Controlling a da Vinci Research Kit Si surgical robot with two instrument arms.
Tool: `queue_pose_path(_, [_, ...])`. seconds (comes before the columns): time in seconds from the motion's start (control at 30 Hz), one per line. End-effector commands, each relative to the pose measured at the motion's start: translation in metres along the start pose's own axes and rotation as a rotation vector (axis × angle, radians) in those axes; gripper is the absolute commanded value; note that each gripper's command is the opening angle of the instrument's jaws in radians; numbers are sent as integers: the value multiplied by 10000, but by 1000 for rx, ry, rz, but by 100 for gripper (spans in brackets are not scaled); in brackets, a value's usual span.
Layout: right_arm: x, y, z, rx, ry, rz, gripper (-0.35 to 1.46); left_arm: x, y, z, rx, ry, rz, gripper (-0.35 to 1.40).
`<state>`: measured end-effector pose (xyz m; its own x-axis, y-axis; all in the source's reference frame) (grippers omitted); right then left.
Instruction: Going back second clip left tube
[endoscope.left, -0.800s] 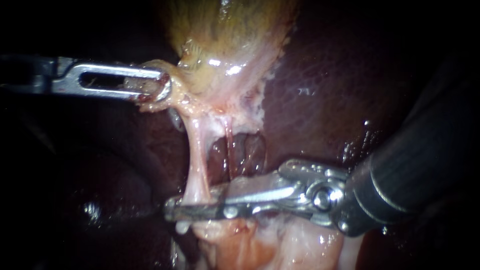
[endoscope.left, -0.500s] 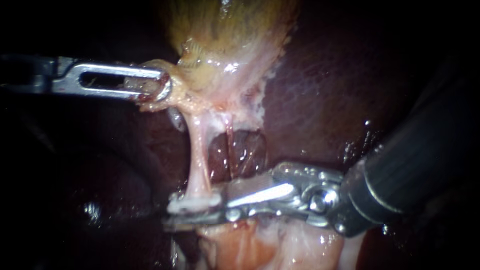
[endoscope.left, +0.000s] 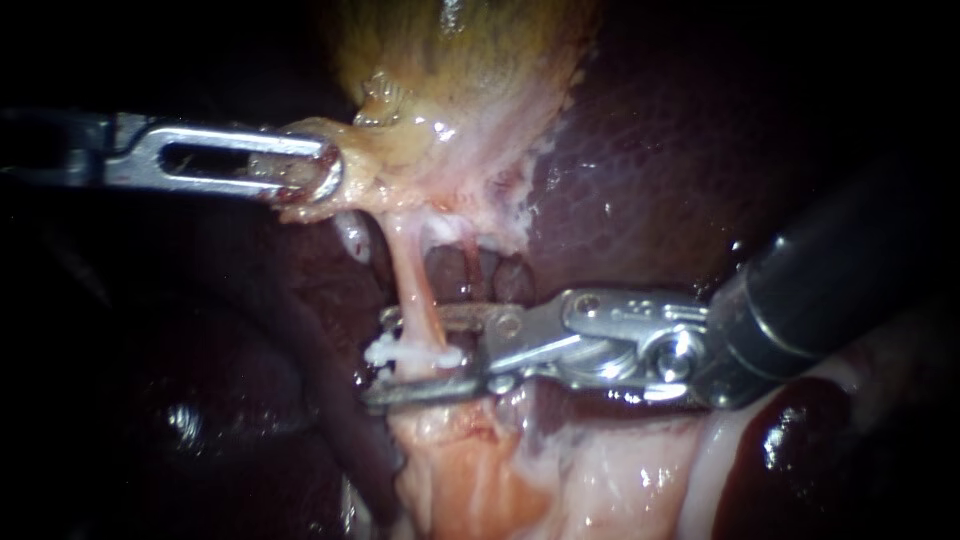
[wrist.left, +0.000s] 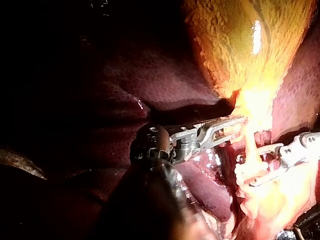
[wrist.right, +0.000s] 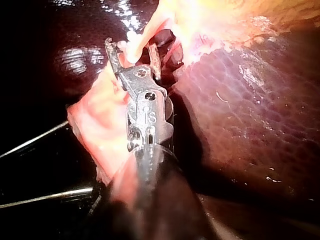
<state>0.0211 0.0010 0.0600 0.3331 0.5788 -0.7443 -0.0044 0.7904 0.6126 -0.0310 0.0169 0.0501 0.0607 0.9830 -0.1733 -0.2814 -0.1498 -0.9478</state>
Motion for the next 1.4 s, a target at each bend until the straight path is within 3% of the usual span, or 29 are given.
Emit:
queue_pose_path(0.03, [1,0,-7,-1,1,-13,50,0,0,0,0,0,0,-35])
queue_pose_path(0.23, [2,-4,-47,12,2,-73,50,0,0,-2,-1,-1,0,-35])
queue_pose_path(0.33, [3,-6,-82,2,4,-108,50,0,0,-2,-1,-1,0,-35])
queue_pose_path(0.67, [3,7,-158,-32,-5,-161,50,1,-1,0,-1,-1,0,-35])
queue_pose_path(0.87, [-2,11,-169,-36,-17,-166,50,1,-3,4,1,1,0,-35])
queue_pose_path(1.2, [-2,10,-169,-30,-17,-167,50,-5,-26,41,5,11,10,-35])
queue_pose_path(1.4, [-2,9,-169,-29,-17,-167,50,-9,-40,59,10,-4,18,-35])
